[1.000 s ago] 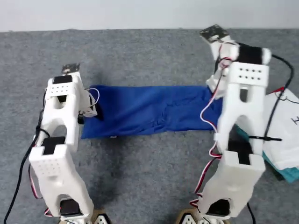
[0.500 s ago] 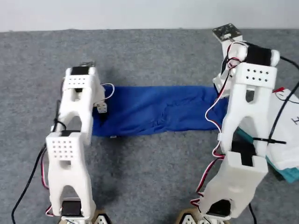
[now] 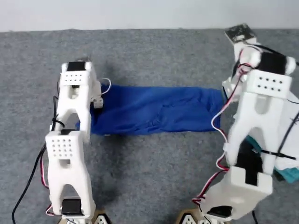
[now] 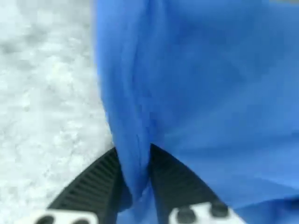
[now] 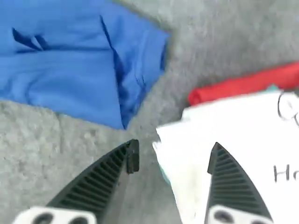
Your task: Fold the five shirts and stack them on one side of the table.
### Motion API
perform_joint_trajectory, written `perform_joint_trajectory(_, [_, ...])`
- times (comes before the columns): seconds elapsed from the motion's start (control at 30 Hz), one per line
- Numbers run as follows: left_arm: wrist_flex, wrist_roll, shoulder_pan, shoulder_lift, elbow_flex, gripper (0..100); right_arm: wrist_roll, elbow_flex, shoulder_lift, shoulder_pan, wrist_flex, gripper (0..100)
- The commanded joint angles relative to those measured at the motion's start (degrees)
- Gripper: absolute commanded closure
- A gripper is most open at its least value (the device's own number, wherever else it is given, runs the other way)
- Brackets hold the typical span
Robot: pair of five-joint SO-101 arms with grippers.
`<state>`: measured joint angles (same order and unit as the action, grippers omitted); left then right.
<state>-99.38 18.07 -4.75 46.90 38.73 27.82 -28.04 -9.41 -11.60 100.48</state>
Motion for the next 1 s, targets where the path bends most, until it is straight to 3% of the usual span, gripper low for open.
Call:
perform_joint_trajectory(0.0, [-1.2,0.2,5.2,-12.0,-1.5,99,-0.4,2.8,6.0,-3.0,2.2,75.7])
perform_joint_trajectory(0.23, [-1.2,-4.5,21.8,-14.8,1.0,99,-0.4,9.2,15.4,-3.9,2.2,75.7])
perform_joint_trajectory(0.37, [-1.0,-4.6,28.5,-10.5,8.7,99,-0.3,13.1,21.7,-3.9,1.5,75.7])
perform_joint_trajectory(0.57, [-1.1,-4.5,35.1,-1.0,28.7,99,-0.2,22.7,30.8,-5.4,-4.4,75.7])
perform_joint_trajectory(0.8, [0.7,-4.3,40.6,7.6,35.6,99,-0.2,24.2,35.6,-17.2,-7.1,75.7])
perform_joint_trajectory(0.97, [3.8,-4.7,42.8,11.8,40.6,99,-0.2,24.4,35.9,-19.0,-6.8,75.7])
